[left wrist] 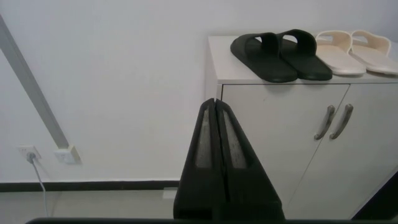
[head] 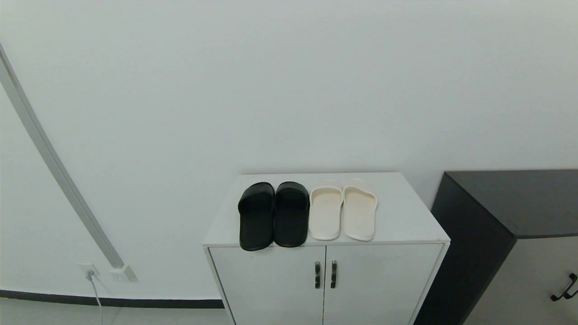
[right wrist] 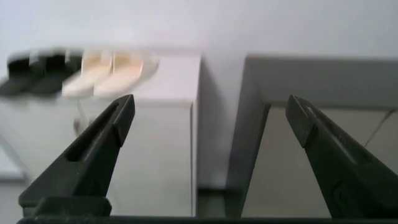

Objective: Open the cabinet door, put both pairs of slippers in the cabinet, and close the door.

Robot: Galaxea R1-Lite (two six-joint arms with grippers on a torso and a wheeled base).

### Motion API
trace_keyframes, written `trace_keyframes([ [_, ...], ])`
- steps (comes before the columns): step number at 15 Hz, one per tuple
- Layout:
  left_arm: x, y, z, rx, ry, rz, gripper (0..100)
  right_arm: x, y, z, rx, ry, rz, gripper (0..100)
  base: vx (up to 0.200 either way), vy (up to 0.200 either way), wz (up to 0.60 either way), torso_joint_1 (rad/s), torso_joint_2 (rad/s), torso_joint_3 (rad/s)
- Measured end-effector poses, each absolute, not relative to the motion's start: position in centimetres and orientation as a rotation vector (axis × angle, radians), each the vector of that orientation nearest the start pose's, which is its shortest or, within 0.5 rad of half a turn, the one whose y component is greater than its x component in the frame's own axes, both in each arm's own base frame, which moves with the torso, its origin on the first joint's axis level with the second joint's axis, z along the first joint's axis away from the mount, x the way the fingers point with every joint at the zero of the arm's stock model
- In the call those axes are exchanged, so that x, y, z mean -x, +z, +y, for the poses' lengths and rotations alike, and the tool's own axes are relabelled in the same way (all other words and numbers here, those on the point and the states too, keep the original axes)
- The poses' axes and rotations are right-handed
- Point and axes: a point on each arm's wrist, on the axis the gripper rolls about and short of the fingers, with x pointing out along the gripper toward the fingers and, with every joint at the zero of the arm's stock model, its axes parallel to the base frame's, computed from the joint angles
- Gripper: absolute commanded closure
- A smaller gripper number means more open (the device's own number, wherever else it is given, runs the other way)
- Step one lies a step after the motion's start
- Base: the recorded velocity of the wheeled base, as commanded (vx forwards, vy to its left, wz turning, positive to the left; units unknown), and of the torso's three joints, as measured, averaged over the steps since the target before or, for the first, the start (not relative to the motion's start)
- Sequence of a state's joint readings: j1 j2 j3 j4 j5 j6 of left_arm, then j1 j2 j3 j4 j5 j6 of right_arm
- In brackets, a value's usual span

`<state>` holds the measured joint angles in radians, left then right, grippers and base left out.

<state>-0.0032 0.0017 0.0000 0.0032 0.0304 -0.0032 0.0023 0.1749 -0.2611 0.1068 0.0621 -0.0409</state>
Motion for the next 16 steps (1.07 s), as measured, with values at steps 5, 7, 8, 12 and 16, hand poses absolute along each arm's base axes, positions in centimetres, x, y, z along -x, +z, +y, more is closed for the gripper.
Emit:
trace_keyframes([
  [5,2.3,7.5,0.1,-0.004,0.027,0.005,100,-2.5,14.0,0.3,0.040,0.131,0.243,0,0.000,0.000,0.00,0.000,0.00,0.000],
  [7,2.3,7.5,0.1,-0.006,0.028,0.005,100,-5.2,14.8,0.6,0.008,0.172,0.287,0,0.000,0.000,0.00,0.000,0.00,0.000],
  [8,2.3,7.5,0.1,-0.006,0.027,0.005,100,-6.7,15.2,1.0,-0.013,0.197,0.304,0,0.000,0.000,0.00,0.000,0.00,0.000],
  [12,2.3,7.5,0.1,-0.006,0.026,0.005,100,-11.8,17.3,4.9,-0.082,0.291,0.362,0,0.000,0.000,0.00,0.000,0.00,0.000],
  [16,2.3,7.5,0.1,-0.006,0.027,0.005,100,-16.5,19.1,10.7,-0.108,0.306,0.395,0,0.000,0.000,0.00,0.000,0.00,0.000],
])
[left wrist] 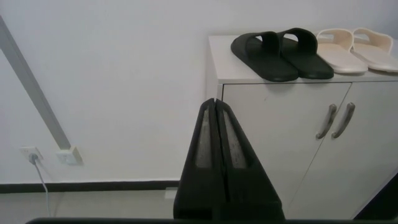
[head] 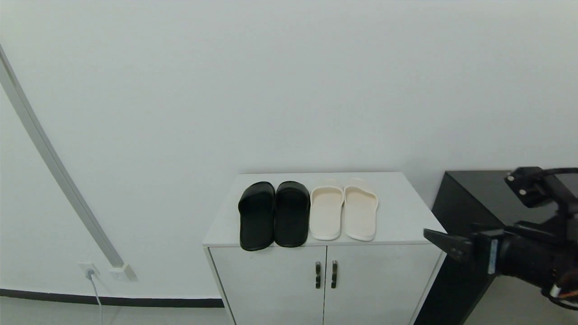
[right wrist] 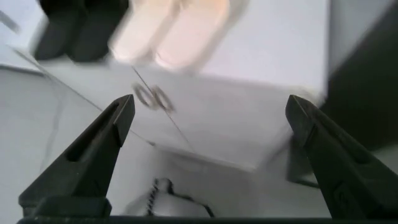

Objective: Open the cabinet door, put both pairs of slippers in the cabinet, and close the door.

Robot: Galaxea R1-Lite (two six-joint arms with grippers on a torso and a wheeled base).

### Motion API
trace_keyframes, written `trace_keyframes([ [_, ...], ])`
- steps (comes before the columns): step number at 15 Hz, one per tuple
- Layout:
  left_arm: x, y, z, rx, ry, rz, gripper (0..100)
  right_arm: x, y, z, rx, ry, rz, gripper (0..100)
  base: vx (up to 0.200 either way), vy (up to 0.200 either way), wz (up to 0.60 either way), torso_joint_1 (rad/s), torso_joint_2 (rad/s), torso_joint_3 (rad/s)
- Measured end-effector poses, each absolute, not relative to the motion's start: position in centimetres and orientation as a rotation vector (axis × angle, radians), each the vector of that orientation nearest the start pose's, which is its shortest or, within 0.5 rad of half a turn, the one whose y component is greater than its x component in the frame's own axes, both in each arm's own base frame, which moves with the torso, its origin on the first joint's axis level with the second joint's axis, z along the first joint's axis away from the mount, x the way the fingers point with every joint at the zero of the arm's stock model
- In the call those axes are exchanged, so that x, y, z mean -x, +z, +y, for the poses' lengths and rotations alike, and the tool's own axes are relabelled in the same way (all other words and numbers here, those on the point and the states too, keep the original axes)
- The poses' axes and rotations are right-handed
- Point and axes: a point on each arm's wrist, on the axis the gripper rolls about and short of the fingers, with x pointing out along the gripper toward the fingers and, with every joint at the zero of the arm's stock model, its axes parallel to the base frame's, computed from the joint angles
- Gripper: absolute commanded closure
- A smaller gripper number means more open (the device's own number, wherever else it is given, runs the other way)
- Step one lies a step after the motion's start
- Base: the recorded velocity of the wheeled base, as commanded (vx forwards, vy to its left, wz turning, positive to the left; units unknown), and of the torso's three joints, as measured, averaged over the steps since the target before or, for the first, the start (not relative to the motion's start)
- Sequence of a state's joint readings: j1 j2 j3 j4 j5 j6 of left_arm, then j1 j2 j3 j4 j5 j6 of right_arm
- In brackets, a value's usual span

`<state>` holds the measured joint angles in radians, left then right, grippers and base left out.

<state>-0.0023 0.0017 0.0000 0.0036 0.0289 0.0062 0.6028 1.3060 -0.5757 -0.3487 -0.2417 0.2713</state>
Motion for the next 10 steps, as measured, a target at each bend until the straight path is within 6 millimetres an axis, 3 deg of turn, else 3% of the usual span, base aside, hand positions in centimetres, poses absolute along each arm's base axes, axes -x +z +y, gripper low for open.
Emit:
trace_keyframes([
  [4,2.3,7.5,0.1,-0.006,0.025,0.005,100,-20.7,20.3,16.6,-0.122,0.249,0.368,0,0.000,0.000,0.00,0.000,0.00,0.000],
  [10,2.3,7.5,0.1,-0.006,0.026,0.005,100,-26.0,17.6,23.3,-0.067,0.133,0.359,0,0.000,0.000,0.00,0.000,0.00,0.000],
])
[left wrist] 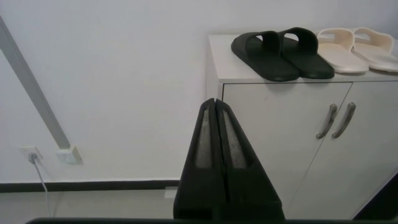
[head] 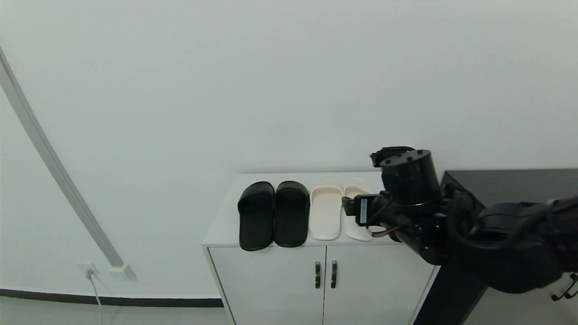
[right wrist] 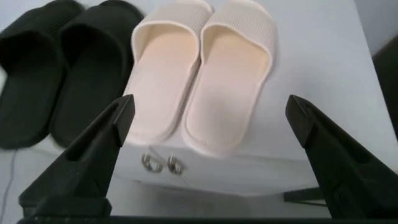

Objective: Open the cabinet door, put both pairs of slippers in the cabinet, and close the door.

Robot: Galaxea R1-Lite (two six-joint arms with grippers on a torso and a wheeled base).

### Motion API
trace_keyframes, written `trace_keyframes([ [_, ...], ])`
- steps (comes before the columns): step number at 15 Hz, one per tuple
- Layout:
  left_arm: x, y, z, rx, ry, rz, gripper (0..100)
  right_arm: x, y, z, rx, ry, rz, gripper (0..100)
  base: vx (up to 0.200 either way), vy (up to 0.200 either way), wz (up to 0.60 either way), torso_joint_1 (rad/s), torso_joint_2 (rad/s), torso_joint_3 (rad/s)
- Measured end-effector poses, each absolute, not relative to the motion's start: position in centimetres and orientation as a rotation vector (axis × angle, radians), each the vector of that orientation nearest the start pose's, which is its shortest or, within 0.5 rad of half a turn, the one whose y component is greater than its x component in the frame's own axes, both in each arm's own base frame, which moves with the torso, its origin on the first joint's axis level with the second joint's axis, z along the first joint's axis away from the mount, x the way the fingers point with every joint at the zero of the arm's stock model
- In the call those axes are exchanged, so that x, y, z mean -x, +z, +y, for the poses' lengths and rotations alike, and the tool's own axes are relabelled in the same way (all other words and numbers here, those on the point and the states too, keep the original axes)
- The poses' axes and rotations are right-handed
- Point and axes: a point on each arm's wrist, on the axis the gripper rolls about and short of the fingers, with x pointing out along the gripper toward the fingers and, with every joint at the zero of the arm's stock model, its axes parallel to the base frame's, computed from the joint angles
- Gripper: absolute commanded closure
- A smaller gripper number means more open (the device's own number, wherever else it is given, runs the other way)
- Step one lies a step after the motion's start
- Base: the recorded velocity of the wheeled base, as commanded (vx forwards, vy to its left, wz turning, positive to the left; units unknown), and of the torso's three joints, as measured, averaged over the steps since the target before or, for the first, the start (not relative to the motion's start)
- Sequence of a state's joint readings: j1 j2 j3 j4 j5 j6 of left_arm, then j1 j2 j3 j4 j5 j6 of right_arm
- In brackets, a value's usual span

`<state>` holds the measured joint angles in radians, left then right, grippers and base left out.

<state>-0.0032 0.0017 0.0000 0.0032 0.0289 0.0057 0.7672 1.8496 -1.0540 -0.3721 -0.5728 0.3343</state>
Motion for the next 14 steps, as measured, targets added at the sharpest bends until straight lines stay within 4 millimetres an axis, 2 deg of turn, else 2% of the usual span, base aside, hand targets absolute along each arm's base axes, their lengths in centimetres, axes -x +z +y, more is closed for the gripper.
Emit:
trace_keyframes([
  [3,2.3,7.5,0.1,-0.007,0.025,0.005,100,-28.7,15.8,25.9,-0.064,0.097,0.344,0,0.000,0.000,0.00,0.000,0.00,0.000],
  [6,2.3,7.5,0.1,-0.006,0.025,0.005,100,-31.9,13.5,27.5,-0.057,0.064,0.349,0,0.000,0.000,0.00,0.000,0.00,0.000],
  [10,2.3,7.5,0.1,-0.006,0.025,0.005,100,-36.1,11.0,28.4,-0.045,-0.002,0.332,0,0.000,0.000,0.00,0.000,0.00,0.000],
  [14,2.3,7.5,0.1,-0.006,0.026,0.005,100,-40.1,9.4,28.4,-0.038,-0.044,0.301,0,0.000,0.000,0.00,0.000,0.00,0.000],
])
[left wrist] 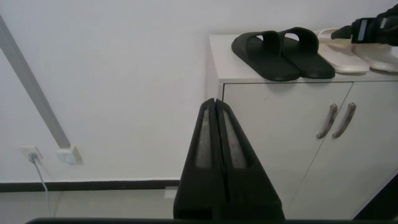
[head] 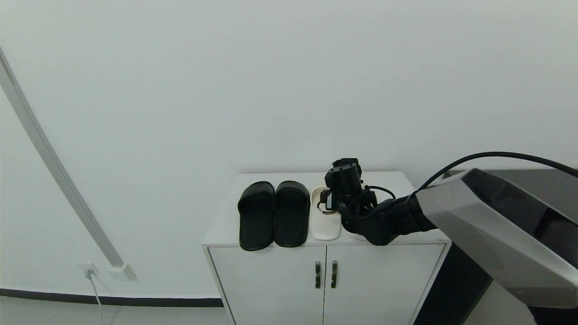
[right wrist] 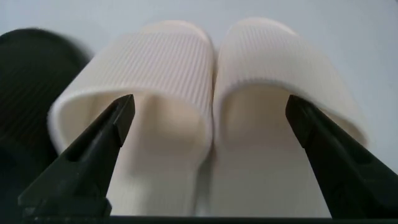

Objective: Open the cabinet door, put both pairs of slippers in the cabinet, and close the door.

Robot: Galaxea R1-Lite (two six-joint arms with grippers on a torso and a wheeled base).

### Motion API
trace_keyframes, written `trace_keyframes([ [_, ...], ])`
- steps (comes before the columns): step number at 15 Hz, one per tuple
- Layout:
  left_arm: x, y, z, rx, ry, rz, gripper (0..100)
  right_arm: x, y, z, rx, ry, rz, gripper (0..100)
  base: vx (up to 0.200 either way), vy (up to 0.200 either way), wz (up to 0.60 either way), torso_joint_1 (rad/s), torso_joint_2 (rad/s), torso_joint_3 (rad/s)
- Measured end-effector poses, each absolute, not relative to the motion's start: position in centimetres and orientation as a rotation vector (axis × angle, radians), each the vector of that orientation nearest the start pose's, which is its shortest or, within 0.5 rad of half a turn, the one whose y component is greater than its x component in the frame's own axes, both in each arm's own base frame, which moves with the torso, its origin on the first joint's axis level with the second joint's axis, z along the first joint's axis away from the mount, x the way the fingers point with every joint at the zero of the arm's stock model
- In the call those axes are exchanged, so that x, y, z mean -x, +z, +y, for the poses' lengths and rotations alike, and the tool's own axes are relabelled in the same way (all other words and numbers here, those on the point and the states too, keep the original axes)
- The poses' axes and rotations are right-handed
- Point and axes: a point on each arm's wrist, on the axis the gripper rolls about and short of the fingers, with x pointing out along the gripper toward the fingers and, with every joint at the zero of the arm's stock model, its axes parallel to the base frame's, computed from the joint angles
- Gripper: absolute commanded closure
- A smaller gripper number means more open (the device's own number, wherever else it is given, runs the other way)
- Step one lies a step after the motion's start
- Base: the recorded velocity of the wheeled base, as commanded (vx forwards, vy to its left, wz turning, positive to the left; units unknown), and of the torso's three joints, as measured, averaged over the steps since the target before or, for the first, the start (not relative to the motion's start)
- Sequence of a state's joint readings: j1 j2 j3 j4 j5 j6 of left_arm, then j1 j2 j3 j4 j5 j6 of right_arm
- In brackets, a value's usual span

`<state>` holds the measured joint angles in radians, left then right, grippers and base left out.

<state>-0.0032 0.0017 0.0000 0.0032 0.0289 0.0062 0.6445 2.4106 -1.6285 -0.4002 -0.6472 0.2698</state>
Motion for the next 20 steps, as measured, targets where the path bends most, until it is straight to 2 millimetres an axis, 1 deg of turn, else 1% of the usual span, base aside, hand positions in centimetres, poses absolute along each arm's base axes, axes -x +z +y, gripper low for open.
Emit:
trace_keyframes([
  [1,2.3,7.5,0.1,-0.006,0.025,0.005,100,-41.1,9.0,28.3,-0.034,-0.054,0.292,0,0.000,0.000,0.00,0.000,0.00,0.000],
  [4,2.3,7.5,0.1,-0.006,0.025,0.005,100,-43.0,8.0,28.4,-0.022,-0.067,0.271,0,0.000,0.000,0.00,0.000,0.00,0.000],
  [5,2.3,7.5,0.1,-0.006,0.025,0.005,100,-43.5,7.7,28.4,-0.019,-0.071,0.268,100,0.000,0.000,0.00,0.000,0.00,0.000],
  [7,2.3,7.5,0.1,-0.006,0.025,0.005,100,-43.9,7.1,28.3,-0.017,-0.077,0.270,100,0.000,0.000,0.00,0.000,0.00,0.000],
  [10,2.3,7.5,0.1,-0.006,0.025,0.005,100,-43.9,6.8,28.3,-0.015,-0.077,0.273,100,0.000,0.000,0.00,0.000,0.00,0.000],
  [13,2.3,7.5,0.1,-0.006,0.024,0.005,100,-43.2,7.6,27.9,-0.010,-0.076,0.281,100,0.000,0.000,0.00,0.000,0.00,0.000],
  [15,2.3,7.5,0.1,-0.006,0.024,0.005,100,-41.9,9.0,27.4,-0.004,-0.067,0.289,100,0.000,0.000,0.00,0.000,0.00,0.000],
  [16,2.3,7.5,0.1,-0.006,0.025,0.005,100,-40.9,9.9,27.0,0.003,-0.054,0.296,100,0.000,0.000,0.00,0.000,0.00,0.000],
  [18,2.3,7.5,0.1,-0.006,0.024,0.005,100,-38.3,11.6,26.4,0.016,0.022,0.308,100,0.000,0.000,0.00,0.000,0.00,0.000],
  [20,2.3,7.5,0.1,-0.005,0.025,0.005,100,-34.8,12.8,25.5,0.042,0.136,0.318,100,0.000,0.000,0.00,0.000,0.00,0.000],
])
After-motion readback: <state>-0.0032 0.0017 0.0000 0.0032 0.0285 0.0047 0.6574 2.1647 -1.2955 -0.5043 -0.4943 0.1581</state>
